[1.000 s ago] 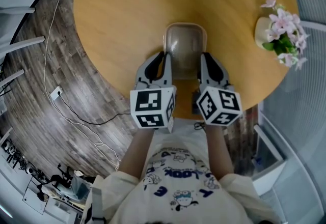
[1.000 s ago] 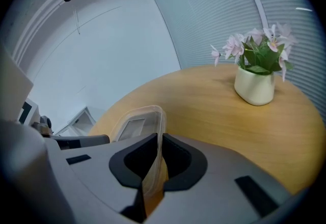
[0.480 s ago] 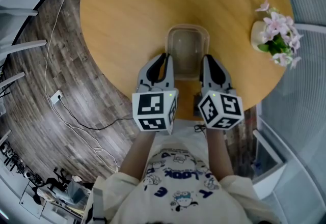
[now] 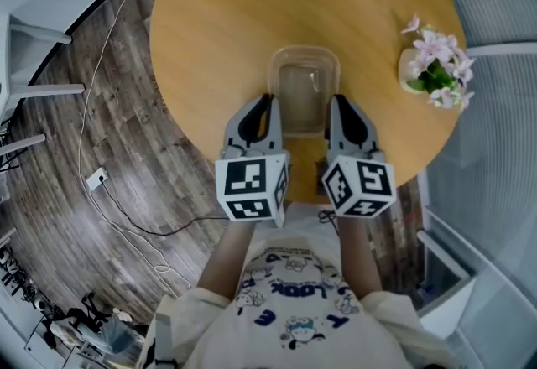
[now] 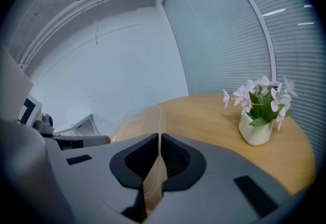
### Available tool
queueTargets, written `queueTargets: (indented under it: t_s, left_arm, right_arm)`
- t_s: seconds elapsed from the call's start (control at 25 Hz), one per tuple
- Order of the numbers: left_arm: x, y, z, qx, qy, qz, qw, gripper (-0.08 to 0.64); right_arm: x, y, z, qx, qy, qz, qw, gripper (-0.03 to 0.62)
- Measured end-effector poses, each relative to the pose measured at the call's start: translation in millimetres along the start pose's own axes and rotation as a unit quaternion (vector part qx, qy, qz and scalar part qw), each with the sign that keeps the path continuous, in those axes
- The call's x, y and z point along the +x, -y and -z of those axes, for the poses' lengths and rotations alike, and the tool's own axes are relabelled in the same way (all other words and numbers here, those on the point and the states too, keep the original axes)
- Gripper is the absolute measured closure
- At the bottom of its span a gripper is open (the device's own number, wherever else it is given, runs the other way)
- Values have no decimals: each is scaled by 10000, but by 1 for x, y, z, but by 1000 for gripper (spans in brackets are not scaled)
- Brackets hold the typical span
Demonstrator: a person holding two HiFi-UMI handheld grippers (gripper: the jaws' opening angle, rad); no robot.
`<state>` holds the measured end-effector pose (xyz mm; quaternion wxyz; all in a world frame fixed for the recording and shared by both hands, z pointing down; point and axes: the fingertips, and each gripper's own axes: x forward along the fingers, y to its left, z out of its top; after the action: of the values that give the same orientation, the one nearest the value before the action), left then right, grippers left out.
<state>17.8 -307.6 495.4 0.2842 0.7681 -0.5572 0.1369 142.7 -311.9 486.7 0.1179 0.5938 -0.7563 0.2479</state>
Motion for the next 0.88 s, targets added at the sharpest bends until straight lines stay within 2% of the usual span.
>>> queueTargets:
  t_s: [0.4, 0.88]
  left_arm:
    - [-34, 8, -45, 224, 623, 31, 9978, 537]
    - [-74, 15, -102, 424, 1263, 137, 9910, 537]
  right_arm:
    - [-27, -24, -47, -233, 624, -78, 9977, 573]
    - [-56, -52, -104, -439, 1296, -98, 9906, 573]
